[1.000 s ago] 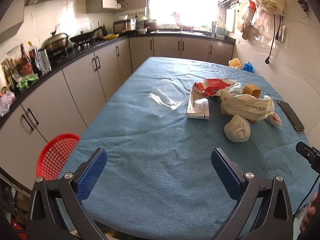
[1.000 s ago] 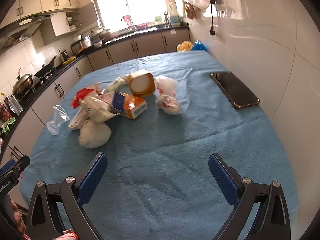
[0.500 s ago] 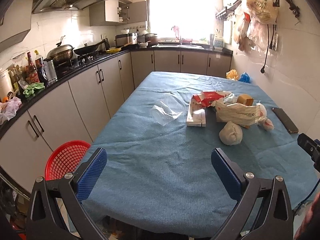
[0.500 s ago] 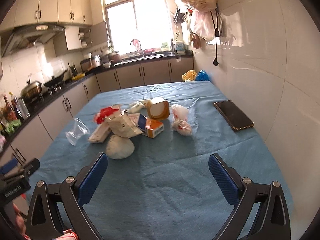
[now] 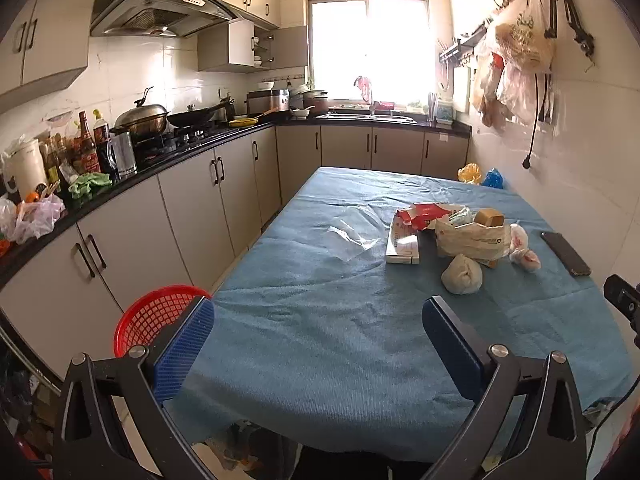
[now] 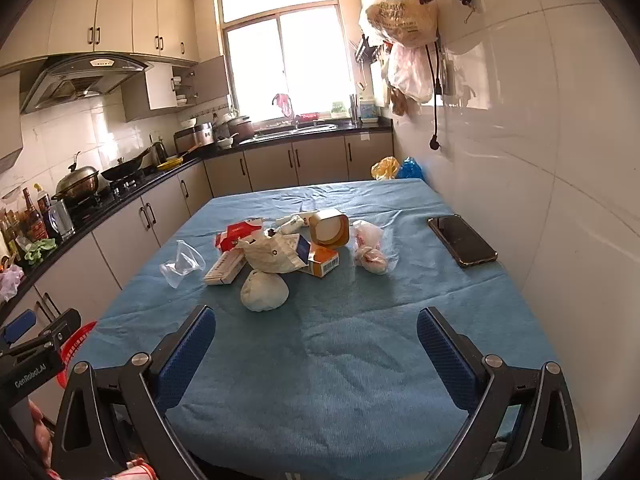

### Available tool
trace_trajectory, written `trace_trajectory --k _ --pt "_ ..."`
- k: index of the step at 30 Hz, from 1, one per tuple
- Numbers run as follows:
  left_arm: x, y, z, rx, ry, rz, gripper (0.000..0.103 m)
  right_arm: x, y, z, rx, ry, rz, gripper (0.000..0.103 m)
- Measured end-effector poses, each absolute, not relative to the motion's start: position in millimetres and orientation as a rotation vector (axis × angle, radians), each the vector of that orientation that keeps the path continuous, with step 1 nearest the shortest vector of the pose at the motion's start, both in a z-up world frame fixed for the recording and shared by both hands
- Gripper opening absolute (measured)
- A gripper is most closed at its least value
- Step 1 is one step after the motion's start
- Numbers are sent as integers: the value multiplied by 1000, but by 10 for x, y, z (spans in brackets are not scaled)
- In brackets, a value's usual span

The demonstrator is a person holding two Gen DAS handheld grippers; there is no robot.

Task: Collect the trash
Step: 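Move both tools toward the pile of trash on the table, then grasp the clear plastic cup with the left tool while the right tool grasps the white cloth bundle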

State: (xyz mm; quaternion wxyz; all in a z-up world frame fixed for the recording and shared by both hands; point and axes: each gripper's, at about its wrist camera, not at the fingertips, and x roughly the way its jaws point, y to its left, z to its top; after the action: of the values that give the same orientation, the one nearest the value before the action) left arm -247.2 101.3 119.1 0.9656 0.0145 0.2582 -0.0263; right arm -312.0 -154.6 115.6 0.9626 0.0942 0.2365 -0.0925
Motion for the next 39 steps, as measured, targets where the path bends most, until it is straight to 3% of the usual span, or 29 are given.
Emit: trace_trajectory --k 20,39 --pt "-2196 1108 1092 27 586 -12 103 -3010 -1520 1080 198 521 -167 103" --pt "-511 1244 722 -79 825 -95 103 -1736 -1697 491 259 718 -57 103"
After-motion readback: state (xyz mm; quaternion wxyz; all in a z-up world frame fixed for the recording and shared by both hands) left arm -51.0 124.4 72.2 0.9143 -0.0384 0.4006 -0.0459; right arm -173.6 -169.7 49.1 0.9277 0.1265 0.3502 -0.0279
